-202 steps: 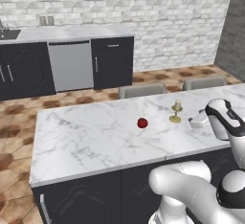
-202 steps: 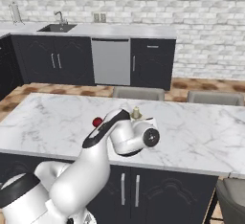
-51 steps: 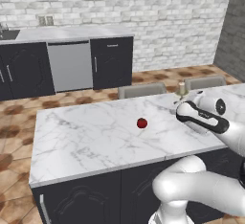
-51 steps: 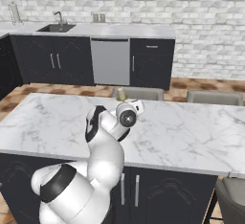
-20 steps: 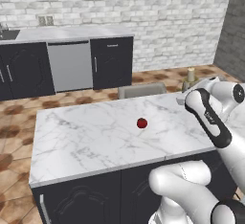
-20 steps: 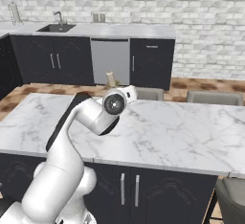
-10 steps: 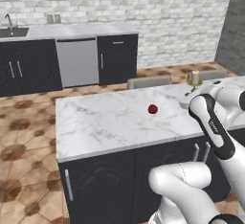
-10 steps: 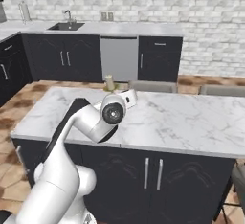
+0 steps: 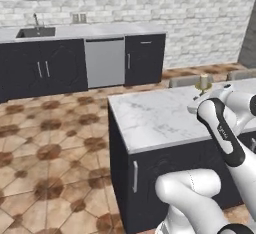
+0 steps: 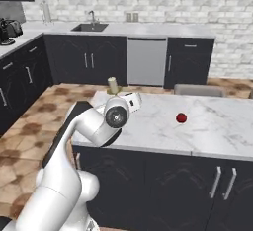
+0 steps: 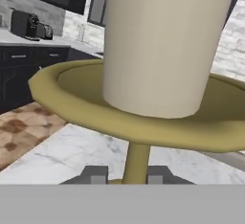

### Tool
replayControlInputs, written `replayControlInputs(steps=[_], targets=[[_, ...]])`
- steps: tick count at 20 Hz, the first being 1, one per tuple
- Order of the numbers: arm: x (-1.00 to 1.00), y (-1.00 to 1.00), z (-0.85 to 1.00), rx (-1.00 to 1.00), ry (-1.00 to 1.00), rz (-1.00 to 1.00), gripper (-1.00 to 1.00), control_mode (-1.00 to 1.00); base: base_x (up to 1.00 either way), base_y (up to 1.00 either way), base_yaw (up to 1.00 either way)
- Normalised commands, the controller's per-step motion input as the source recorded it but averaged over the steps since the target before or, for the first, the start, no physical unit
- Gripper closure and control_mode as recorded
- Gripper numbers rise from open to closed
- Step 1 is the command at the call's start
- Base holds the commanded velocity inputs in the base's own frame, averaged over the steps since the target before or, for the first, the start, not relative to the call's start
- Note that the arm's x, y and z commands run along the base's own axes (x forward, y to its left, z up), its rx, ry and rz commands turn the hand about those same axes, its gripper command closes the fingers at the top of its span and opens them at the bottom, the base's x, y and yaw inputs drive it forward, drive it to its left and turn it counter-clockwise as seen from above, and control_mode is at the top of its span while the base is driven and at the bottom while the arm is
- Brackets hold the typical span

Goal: Pick the candle and candle from the dining table and place them in the open cabinet. Close the cabinet after placing the objects.

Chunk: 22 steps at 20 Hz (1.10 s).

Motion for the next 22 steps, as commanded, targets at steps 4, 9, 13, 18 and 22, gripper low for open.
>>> replayControlInputs(steps=[4,9,13,18,22], targets=[[0.0,0.0,0.0,0.0,0.0,0.0,1.0,1.0,-0.25,1.0,0.0],[0.0,0.0,0.0,0.0,0.0,0.0,1.0,1.0,-0.09,1.0,0.0],[0.0,0.0,0.0,0.0,0.0,0.0,1.0,1.0,0.0,1.0,0.0],[0.0,0.0,0.0,0.0,0.0,0.0,1.0,1.0,0.0,1.0,0.0],[0.0,0.0,0.0,0.0,0.0,0.0,1.0,1.0,0.21,0.94,0.0]])
